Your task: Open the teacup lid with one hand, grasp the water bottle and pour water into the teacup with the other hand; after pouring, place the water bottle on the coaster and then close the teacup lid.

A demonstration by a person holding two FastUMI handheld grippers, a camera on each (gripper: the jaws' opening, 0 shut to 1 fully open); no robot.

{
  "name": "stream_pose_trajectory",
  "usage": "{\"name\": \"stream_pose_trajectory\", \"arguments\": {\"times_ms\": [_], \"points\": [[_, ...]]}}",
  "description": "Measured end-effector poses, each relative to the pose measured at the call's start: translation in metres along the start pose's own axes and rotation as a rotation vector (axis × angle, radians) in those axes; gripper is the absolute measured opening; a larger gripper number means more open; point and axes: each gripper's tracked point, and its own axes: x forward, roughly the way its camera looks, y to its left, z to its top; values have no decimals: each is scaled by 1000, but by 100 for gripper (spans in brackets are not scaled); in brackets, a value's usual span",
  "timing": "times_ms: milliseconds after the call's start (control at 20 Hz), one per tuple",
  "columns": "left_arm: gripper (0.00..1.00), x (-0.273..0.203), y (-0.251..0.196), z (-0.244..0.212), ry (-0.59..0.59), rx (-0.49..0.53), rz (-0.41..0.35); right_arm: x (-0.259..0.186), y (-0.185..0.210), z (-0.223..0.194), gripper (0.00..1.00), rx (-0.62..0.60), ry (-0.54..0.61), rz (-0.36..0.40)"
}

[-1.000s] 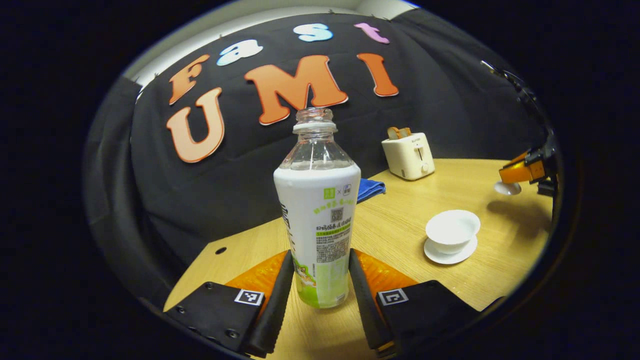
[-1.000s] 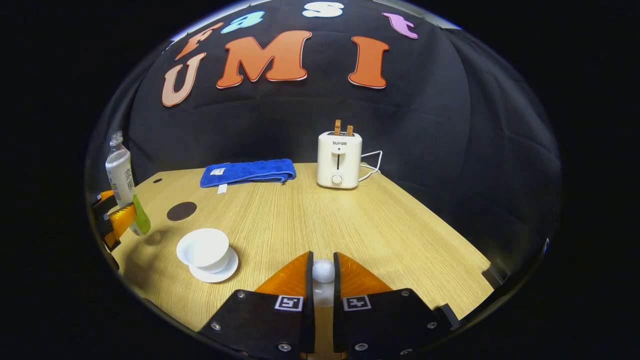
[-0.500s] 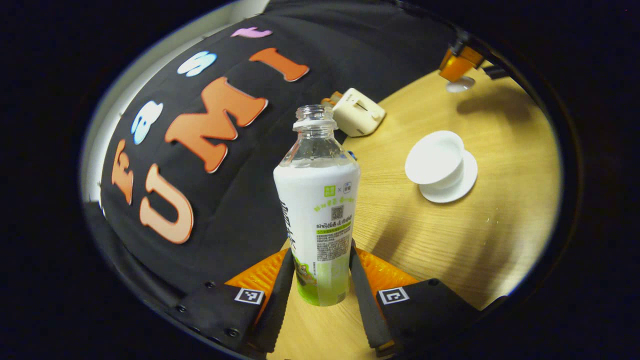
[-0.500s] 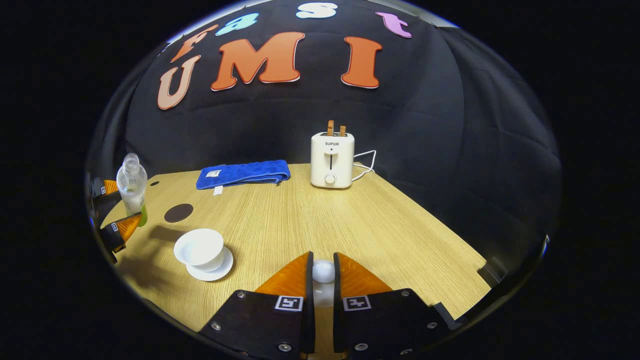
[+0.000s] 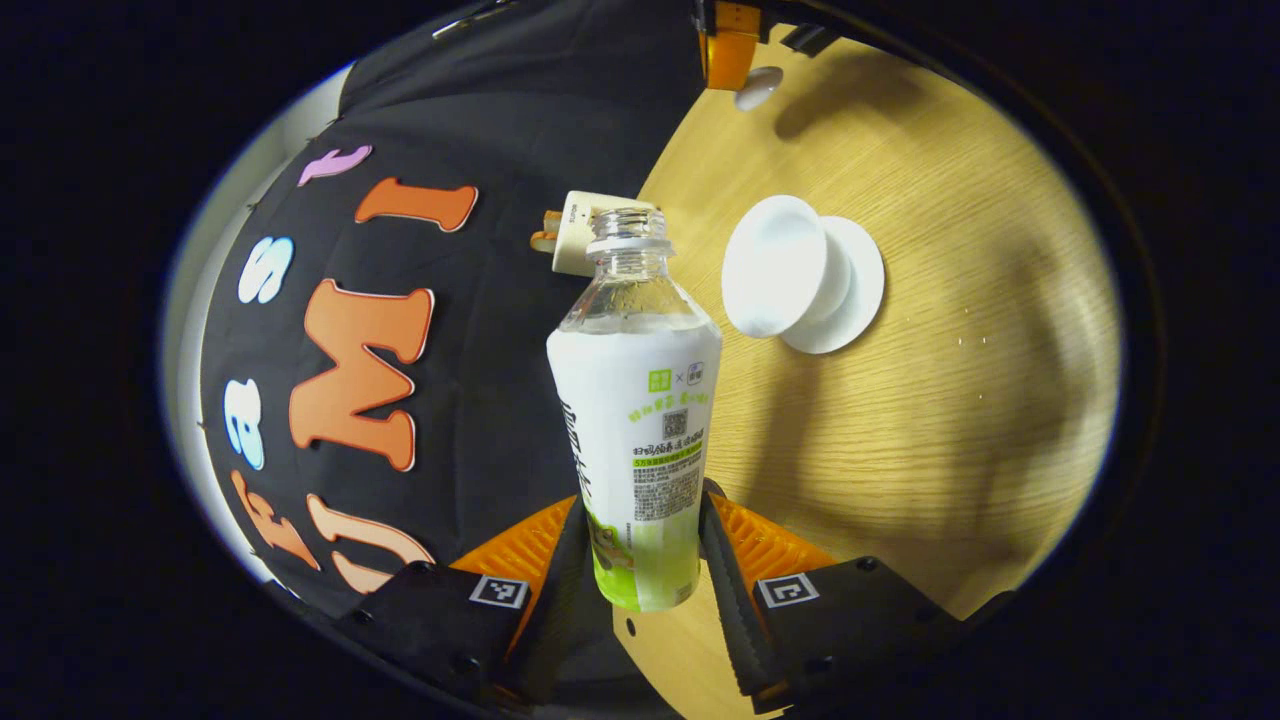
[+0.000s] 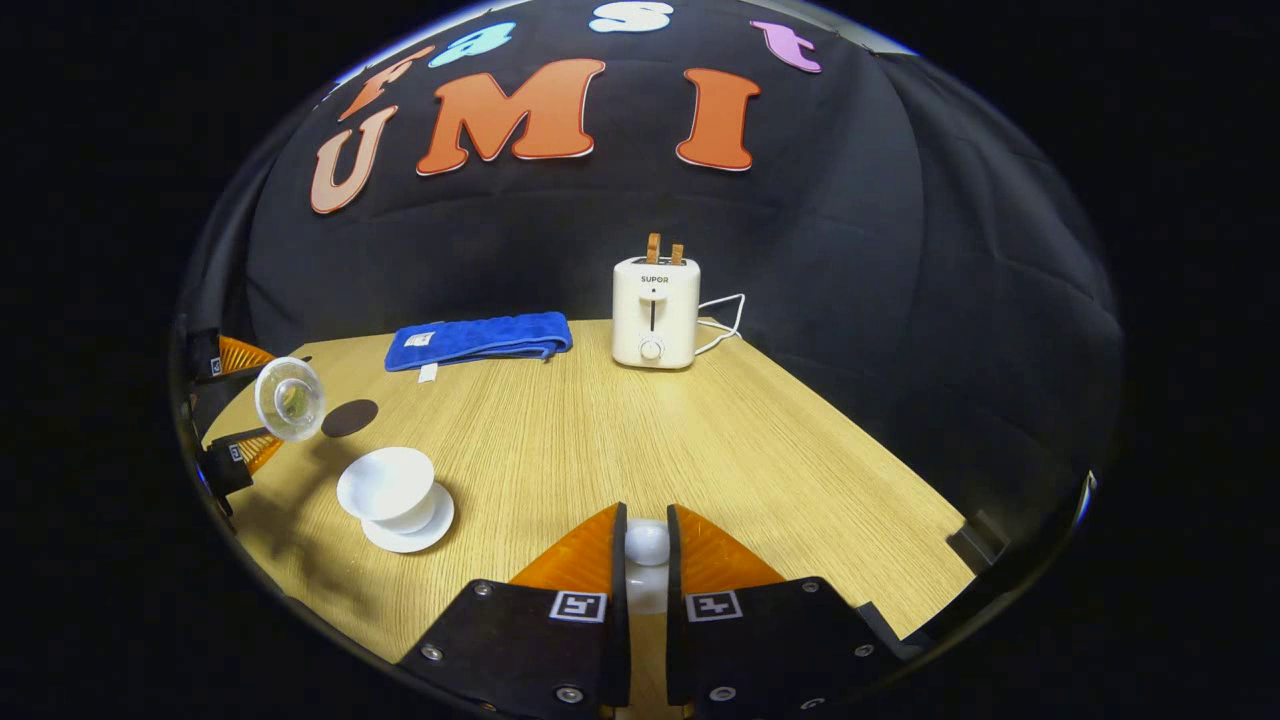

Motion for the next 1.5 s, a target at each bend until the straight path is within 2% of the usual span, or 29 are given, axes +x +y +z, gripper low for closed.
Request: {"name": "stream_pose_trajectory", "arguments": {"times_ms": [500, 950, 1250, 1500], "points": [[67, 6, 21, -14, 87, 234, 4, -1, -3, -8, 15, -5, 23, 1], [69, 18, 22, -6, 98, 474, -32, 0, -4, -11, 15, 12, 30, 5], [67, 17, 29, 4, 98, 571, -16, -4, -11, -17, 15, 25, 38, -1], [67, 16, 33, 6, 100, 587, -10, -3, -13, -20, 15, 30, 45, -3]]}}
